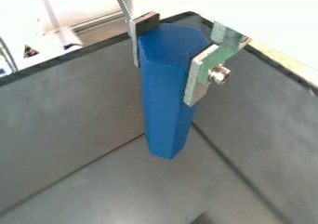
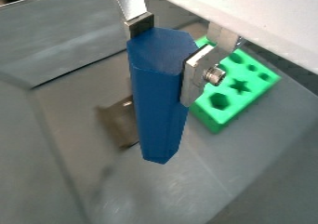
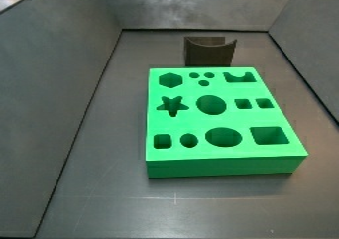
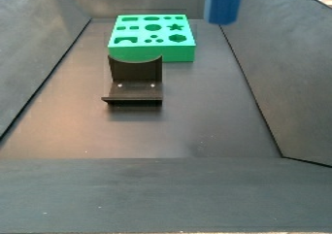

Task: Pick up the hexagon object. Move up. Move to above the board. Insert the hexagon object.
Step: Move to above the board.

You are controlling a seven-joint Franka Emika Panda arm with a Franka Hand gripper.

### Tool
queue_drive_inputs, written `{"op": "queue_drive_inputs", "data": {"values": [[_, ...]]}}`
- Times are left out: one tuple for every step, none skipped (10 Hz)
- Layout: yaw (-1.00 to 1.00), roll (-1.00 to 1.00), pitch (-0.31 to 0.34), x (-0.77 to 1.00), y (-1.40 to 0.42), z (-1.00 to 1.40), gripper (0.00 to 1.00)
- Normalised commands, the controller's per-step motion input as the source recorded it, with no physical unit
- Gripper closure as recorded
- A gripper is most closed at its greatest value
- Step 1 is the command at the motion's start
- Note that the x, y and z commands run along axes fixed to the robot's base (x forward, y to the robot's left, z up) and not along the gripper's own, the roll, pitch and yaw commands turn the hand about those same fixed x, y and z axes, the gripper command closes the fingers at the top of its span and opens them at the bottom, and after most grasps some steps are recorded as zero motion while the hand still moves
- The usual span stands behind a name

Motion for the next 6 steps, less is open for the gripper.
{"op": "queue_drive_inputs", "data": {"values": [[-0.66,0.04,0.141,0.12,-1.0,-0.02,1.0],[-0.5,0.02,0.123,0.12,-1.0,-0.02,1.0],[-0.26,-0.02,0.097,0.12,-1.0,-0.01,1.0],[-0.11,-0.02,0.091,0.13,-1.0,-0.01,1.0],[-0.04,-0.02,0.09,0.13,-1.0,-0.01,1.0],[-0.03,-0.02,0.092,0.14,-1.0,-0.01,1.0]]}}
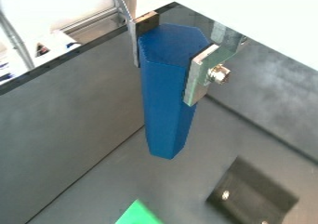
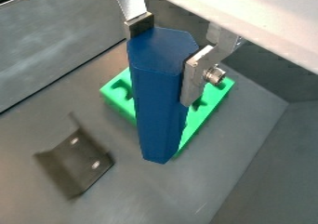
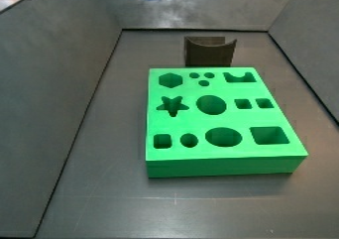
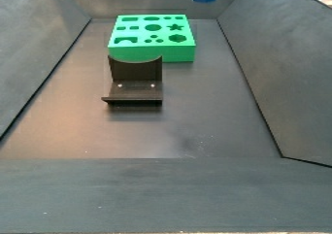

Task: Pick up the hexagon object. Move up. Move to above the board. Insert the hexagon object.
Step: Move to above the board.

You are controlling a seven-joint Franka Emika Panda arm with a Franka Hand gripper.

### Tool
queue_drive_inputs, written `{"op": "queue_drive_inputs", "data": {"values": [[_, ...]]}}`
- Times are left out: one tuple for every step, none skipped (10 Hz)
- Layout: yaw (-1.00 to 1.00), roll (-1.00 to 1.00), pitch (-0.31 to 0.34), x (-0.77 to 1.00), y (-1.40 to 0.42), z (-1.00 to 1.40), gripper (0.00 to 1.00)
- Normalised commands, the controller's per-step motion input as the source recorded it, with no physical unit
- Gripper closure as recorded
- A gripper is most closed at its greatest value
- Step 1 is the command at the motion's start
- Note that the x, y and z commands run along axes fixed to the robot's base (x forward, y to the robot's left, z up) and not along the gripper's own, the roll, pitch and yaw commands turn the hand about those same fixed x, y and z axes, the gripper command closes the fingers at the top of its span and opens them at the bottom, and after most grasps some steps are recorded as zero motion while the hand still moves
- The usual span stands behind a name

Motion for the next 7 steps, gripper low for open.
{"op": "queue_drive_inputs", "data": {"values": [[-0.01,-0.02,0.096,0.15,-1.0,-0.01,1.0],[-0.01,0.0,0.096,0.16,-1.0,-0.01,1.0],[0.0,-0.01,0.1,0.17,-1.0,0.0,1.0],[0.0,0.0,0.101,0.19,-1.0,0.0,1.0],[0.01,0.0,0.106,0.2,-1.0,0.01,1.0],[0.01,0.01,0.111,0.23,-1.0,0.01,1.0],[0.01,0.02,0.114,0.2,-0.75,0.02,1.0]]}}
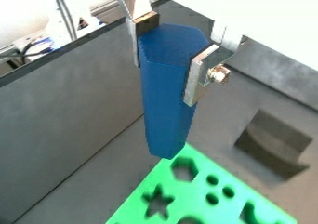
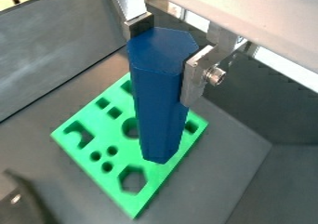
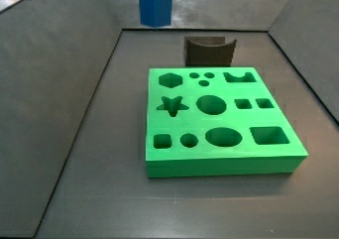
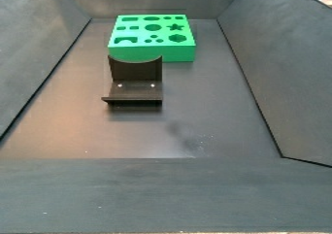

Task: Pick up the hexagon object. Move up. Move to above the board. Insert the hexagon object.
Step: Move to above the board, then insert the hexagon object.

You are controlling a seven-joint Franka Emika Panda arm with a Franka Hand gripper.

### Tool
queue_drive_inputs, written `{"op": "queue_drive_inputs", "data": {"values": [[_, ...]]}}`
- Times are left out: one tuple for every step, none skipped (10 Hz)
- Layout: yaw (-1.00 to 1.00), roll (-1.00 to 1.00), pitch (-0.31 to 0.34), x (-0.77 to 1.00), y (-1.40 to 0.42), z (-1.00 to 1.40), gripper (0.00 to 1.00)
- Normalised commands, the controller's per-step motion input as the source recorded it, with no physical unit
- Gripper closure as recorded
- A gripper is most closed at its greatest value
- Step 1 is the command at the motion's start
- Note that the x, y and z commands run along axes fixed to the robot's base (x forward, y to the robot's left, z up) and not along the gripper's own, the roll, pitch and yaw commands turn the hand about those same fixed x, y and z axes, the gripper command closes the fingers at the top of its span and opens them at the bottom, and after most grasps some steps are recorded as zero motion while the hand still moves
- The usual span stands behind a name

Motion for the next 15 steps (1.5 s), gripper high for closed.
{"op": "queue_drive_inputs", "data": {"values": [[0.01,0.05,0.117,0.15,-0.4,0.02,1.0],[0.01,0.05,0.111,0.11,-0.24,0.02,1.0],[0.0,0.0,0.0,-0.03,0.0,-0.02,1.0],[0.0,0.0,0.0,-0.05,0.0,-0.03,1.0],[0.0,0.0,0.0,0.0,0.0,-0.02,1.0],[0.0,0.0,0.0,0.0,0.0,-0.11,1.0],[0.0,-0.01,0.0,-0.05,0.11,-0.2,1.0],[0.0,0.0,0.007,-0.2,0.13,-0.29,1.0],[0.26,-0.04,0.0,0.0,0.27,-0.22,1.0],[0.26,-0.06,0.0,0.22,0.24,-0.2,1.0],[0.2,-0.04,0.0,0.33,0.33,-0.16,1.0],[0.15,-0.04,0.003,0.44,0.33,-0.19,1.0],[0.12,-0.05,0.004,0.43,0.34,-0.23,1.0],[0.14,0.0,0.036,0.39,0.33,-0.41,1.0],[0.1,0.0,0.0,0.19,0.29,-0.51,1.0]]}}
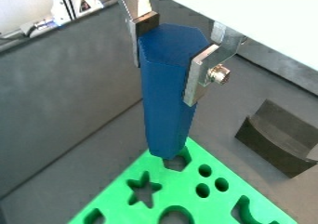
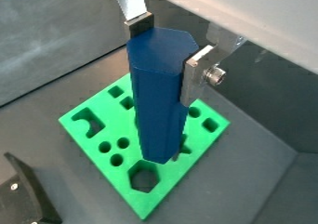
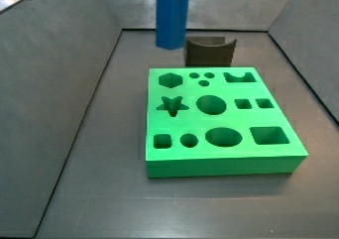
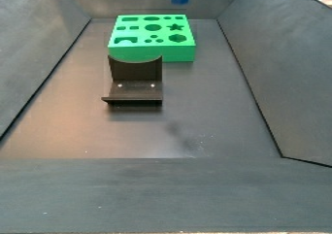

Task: Pick up the hexagon object. Move up. Move to above the board. Insert the hexagon object.
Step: Insert the hexagon object.

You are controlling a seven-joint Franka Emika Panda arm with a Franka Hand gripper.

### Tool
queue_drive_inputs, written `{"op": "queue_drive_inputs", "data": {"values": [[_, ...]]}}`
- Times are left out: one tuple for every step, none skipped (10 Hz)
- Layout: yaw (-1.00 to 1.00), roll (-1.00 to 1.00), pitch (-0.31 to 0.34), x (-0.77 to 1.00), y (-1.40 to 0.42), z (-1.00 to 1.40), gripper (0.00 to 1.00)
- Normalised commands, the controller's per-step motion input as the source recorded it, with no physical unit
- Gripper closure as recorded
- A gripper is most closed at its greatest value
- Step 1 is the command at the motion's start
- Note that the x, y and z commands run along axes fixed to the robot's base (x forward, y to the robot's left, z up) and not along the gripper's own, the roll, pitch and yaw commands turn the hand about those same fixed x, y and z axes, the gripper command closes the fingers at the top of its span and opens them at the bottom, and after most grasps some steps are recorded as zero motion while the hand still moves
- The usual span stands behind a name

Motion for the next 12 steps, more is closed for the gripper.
{"op": "queue_drive_inputs", "data": {"values": [[0.19,-0.01,0.0,0.09,0.27,-0.57,1.0],[0.25,0.0,-0.007,-0.01,0.24,-0.6,1.0],[0.34,0.0,-0.007,-0.03,0.23,-0.56,1.0],[0.35,0.0,0.0,-0.23,0.22,-0.53,1.0],[0.23,0.0,0.0,-0.23,0.07,-0.47,1.0],[0.09,-0.05,-0.017,-0.03,0.0,-0.32,1.0],[0.1,-0.03,-0.007,0.05,0.0,-0.3,1.0],[0.0,-0.02,0.0,0.16,0.0,-0.32,1.0],[0.08,-0.01,0.0,0.28,0.02,-0.33,1.0],[0.09,0.0,0.0,0.07,0.04,-0.39,1.0],[0.12,0.0,0.006,0.13,0.11,-0.39,1.0],[0.15,0.0,0.0,0.0,0.1,-0.47,1.0]]}}
